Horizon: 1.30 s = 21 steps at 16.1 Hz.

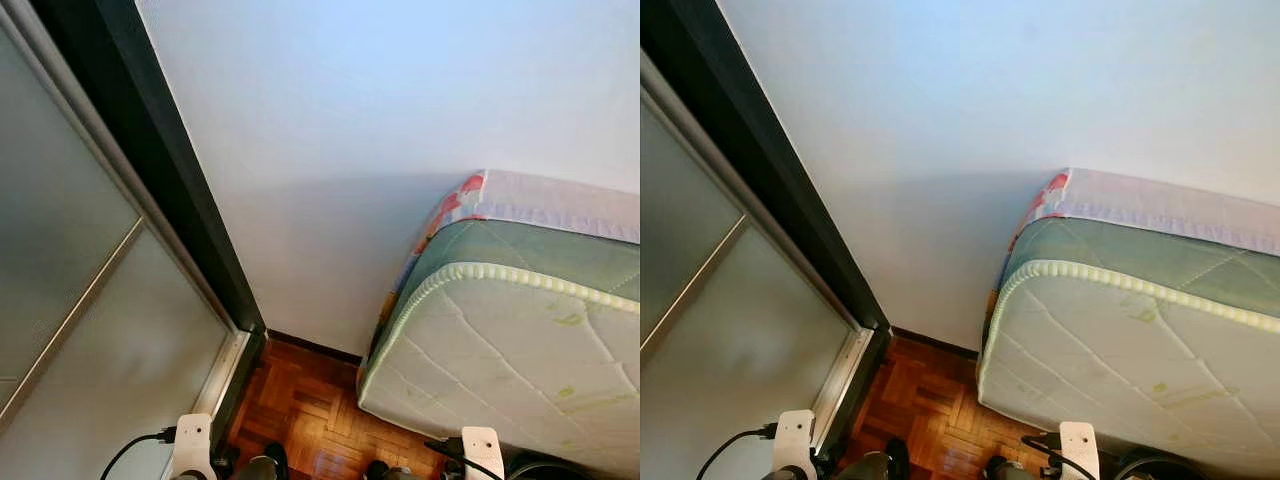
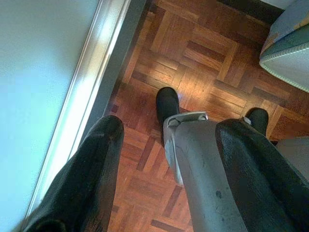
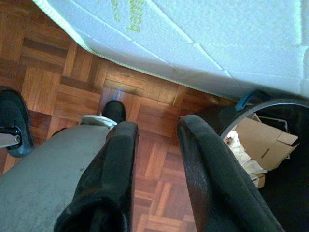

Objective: Clean up the room

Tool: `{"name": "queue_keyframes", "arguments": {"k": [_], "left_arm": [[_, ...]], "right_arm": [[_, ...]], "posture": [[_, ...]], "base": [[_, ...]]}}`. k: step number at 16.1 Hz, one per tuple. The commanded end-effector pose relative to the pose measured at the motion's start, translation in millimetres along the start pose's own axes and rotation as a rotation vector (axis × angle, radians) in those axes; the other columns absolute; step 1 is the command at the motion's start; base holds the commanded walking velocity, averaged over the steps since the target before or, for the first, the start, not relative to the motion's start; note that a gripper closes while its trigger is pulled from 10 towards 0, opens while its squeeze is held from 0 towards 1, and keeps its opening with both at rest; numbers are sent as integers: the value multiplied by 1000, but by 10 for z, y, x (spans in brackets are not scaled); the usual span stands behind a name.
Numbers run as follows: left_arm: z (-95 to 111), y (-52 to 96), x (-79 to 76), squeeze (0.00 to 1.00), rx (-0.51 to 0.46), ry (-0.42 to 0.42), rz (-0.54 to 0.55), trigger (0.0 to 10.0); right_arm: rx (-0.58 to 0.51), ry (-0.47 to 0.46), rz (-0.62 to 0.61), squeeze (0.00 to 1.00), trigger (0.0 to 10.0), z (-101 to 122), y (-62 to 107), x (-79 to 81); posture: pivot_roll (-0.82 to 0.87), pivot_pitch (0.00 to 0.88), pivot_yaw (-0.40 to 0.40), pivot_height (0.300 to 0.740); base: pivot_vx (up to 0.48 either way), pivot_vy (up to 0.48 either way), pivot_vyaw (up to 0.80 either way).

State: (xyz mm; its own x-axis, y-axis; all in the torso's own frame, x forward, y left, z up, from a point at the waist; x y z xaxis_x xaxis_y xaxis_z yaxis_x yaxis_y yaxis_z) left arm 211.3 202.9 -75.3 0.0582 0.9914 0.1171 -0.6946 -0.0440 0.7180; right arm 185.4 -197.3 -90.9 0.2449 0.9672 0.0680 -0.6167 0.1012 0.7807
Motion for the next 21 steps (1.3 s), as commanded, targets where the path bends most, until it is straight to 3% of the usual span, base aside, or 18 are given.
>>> {"name": "queue_keyframes", "arguments": {"k": [1, 21], "left_arm": [[-157, 39, 2, 0, 57, -6, -2, 10000], [-157, 39, 5, 0, 57, -6, -1, 10000]], "right_arm": [[28, -10, -9, 0, 10000, -106, 26, -38], [36, 6, -11, 0, 10000, -110, 25, -38]], "posture": [[24, 255, 9, 740], [26, 254, 9, 740]], "base": [[0, 0, 0], [0, 0, 0]]}}
Point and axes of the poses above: a point about 5 cm out from each wrist's last joint towards the gripper, its own y axis pointing back from the gripper into the wrist, its own z axis along the axis of the wrist's last joint, x = y × z, the point moved 1 cm from there along -y, pointing out of the wrist towards the gripper, and after that the axes turned 12 degrees about -y, right-handed, at the moved point
